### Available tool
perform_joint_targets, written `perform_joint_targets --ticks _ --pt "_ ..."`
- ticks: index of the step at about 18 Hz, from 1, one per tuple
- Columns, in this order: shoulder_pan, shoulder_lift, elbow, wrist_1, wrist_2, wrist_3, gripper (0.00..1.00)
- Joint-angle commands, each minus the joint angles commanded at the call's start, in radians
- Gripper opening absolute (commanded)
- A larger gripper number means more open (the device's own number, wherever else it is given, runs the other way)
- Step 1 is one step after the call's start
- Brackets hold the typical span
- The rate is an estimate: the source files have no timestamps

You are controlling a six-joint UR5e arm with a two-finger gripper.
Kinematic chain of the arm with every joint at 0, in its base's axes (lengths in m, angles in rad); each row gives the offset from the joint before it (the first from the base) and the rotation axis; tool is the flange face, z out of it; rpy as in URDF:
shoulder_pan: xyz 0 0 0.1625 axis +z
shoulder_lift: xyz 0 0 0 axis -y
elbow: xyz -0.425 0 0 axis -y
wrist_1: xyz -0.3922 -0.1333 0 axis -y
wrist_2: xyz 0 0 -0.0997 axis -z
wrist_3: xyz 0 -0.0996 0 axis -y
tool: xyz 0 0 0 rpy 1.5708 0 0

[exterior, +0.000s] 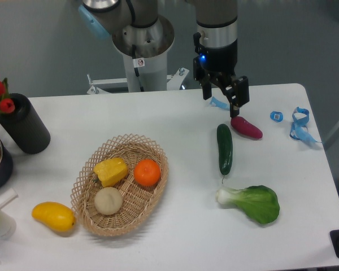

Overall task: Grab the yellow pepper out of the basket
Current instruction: 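Move the open gripper from above the cucumber toward the wicker basket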

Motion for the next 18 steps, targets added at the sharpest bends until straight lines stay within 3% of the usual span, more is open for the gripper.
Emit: perform_joint_targets --ticks 7,10,11,13,18 --pt "-0.005 -0.011 -0.002 0.005 -0.017 -0.005 1.0" --pt "-0.005 -0.012 -0.014 0.008 -0.064 -0.087 1.0" --pt "-0.006 -0.012 -0.026 0.027 -0.064 -0.107 1.0" --pt "-0.005 -0.015 -0.069 0.122 -0.128 -0.129 1.0" --pt "-0.015 -0.046 -0.089 0.141 -0.184 -0.299 1.0"
